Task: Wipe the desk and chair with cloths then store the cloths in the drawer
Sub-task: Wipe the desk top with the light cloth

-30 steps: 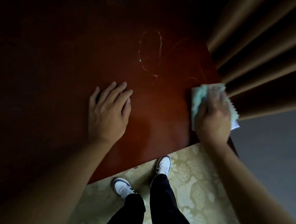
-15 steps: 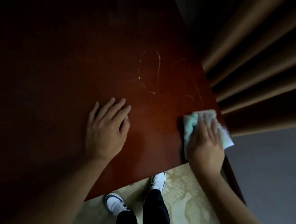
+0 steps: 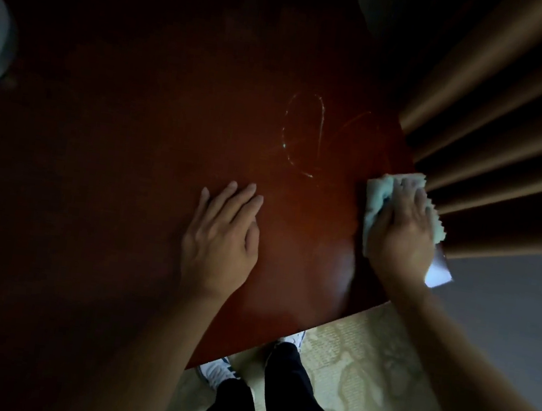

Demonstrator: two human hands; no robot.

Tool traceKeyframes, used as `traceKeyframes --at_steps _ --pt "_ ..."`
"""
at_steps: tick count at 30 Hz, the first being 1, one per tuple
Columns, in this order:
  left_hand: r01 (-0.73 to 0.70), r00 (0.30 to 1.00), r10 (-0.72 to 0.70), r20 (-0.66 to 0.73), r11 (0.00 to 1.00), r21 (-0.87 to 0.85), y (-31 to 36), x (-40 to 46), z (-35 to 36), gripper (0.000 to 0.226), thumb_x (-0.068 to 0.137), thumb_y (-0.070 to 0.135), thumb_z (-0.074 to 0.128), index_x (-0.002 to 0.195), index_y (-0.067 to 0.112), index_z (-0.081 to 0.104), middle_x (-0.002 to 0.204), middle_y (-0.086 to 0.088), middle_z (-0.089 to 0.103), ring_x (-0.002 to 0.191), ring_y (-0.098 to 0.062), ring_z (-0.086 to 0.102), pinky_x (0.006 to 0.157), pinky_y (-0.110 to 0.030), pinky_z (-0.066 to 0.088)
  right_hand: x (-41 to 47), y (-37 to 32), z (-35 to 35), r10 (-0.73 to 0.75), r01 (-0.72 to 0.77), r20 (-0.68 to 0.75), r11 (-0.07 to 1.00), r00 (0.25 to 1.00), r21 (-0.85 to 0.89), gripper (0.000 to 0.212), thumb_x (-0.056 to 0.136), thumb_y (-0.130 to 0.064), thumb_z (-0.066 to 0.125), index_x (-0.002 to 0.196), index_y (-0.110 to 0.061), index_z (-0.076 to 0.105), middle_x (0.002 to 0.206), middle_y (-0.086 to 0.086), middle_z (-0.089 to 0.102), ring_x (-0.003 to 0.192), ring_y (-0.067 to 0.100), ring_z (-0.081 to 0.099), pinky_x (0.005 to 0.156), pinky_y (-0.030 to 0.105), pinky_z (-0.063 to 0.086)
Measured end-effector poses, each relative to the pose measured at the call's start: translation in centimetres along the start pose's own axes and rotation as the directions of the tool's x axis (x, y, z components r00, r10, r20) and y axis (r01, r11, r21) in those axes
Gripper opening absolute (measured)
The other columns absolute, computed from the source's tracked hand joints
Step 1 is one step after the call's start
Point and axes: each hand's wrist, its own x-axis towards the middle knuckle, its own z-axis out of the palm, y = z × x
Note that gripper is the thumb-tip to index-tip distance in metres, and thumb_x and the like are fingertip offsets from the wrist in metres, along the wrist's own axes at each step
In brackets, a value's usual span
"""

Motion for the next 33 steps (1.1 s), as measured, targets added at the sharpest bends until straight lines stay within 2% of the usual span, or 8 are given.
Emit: traceKeyframes --at_steps 3,10,12,17,20,23,30,33 --pt "0.011 1.000 -0.011 0.008 1.000 0.001 -0.2 0.0 0.1 0.032 0.094 0.014 0.053 0.122 0.013 0.068 0.132 -0.003 0.064 0.130 -0.024 0.053 0.112 -0.052 0.036 -1.5 -1.2 -0.1 0.014 -0.014 0.001 1.000 1.000 0.014 0.049 0.098 -0.022 0.034 0.140 -0.001 0.049 0.146 0.023 0.047 0.139 0.041 0.039 0.115 0.051 0.030" --pt "0.007 0.999 -0.007 0.045 1.000 -0.015 -0.2 0.3 -0.5 0.040 0.090 0.017 0.043 0.122 0.012 0.067 0.132 -0.005 0.063 0.130 -0.024 0.053 0.113 -0.050 0.036 -9.3 -10.4 0.9 -0.442 0.425 0.093 0.891 0.892 0.160 0.045 0.098 -0.024 0.044 0.139 -0.007 0.054 0.146 0.013 0.049 0.140 0.029 0.040 0.117 0.045 0.032" --pt "0.020 0.999 -0.019 0.035 0.999 -0.031 -0.1 0.3 -0.4 0.037 0.090 0.015 0.047 0.121 0.012 0.068 0.133 -0.004 0.063 0.130 -0.023 0.053 0.113 -0.050 0.036 -6.3 -8.0 0.9 -0.406 0.398 0.083 0.912 0.910 0.105 0.046 0.097 -0.022 0.041 0.139 -0.007 0.053 0.146 0.016 0.049 0.137 0.031 0.045 0.116 0.044 0.034" --pt "0.025 0.999 -0.024 0.023 0.998 -0.055 -0.3 0.1 0.0 0.031 0.093 0.013 0.053 0.120 0.012 0.069 0.130 -0.003 0.064 0.129 -0.023 0.054 0.113 -0.050 0.036 -0.5 -5.2 0.6 -0.006 0.007 -0.017 0.998 1.000 0.063 0.051 0.096 -0.022 0.033 0.138 -0.002 0.052 0.146 0.020 0.047 0.138 0.039 0.041 0.115 0.051 0.032" --pt "0.023 1.000 -0.022 0.017 0.998 -0.060 -0.4 0.1 -0.3 0.033 0.090 0.012 0.051 0.118 0.011 0.070 0.129 -0.004 0.065 0.127 -0.024 0.055 0.114 -0.049 0.035 -5.5 -9.8 0.9 -0.223 0.222 0.005 0.971 0.975 0.094 0.053 0.092 -0.023 0.039 0.139 -0.003 0.052 0.147 0.019 0.046 0.140 0.036 0.039 0.117 0.046 0.028" --pt "0.020 1.000 -0.018 0.020 0.998 -0.062 -0.3 0.2 -0.4 0.039 0.088 0.013 0.045 0.118 0.010 0.069 0.128 -0.005 0.066 0.127 -0.024 0.056 0.115 -0.044 0.032 -8.1 -11.0 1.1 -0.480 0.461 0.093 0.871 0.872 0.172 0.047 0.098 -0.025 0.042 0.141 -0.006 0.051 0.147 0.014 0.047 0.141 0.030 0.039 0.116 0.046 0.032" --pt "0.007 1.000 -0.007 0.013 0.999 -0.054 -0.2 0.2 -0.3 0.031 0.094 0.011 0.049 0.117 0.009 0.070 0.127 -0.006 0.066 0.126 -0.025 0.057 0.110 -0.051 0.039 0.0 -5.7 1.0 -0.149 0.147 0.020 0.986 0.989 0.082 0.048 0.096 -0.020 0.034 0.138 -0.004 0.054 0.146 0.018 0.048 0.139 0.036 0.042 0.115 0.050 0.032" --pt "0.017 1.000 -0.017 0.006 0.998 -0.054 -0.1 0.1 -0.6 0.034 0.090 0.009 0.047 0.116 0.007 0.069 0.126 -0.008 0.066 0.124 -0.025 0.058 0.110 -0.051 0.040 -4.8 -10.0 1.4 -0.360 0.352 0.053 0.928 0.931 0.121 0.049 0.101 -0.024 0.030 0.139 -0.002 0.052 0.147 0.019 0.046 0.140 0.034 0.040 0.116 0.047 0.031"
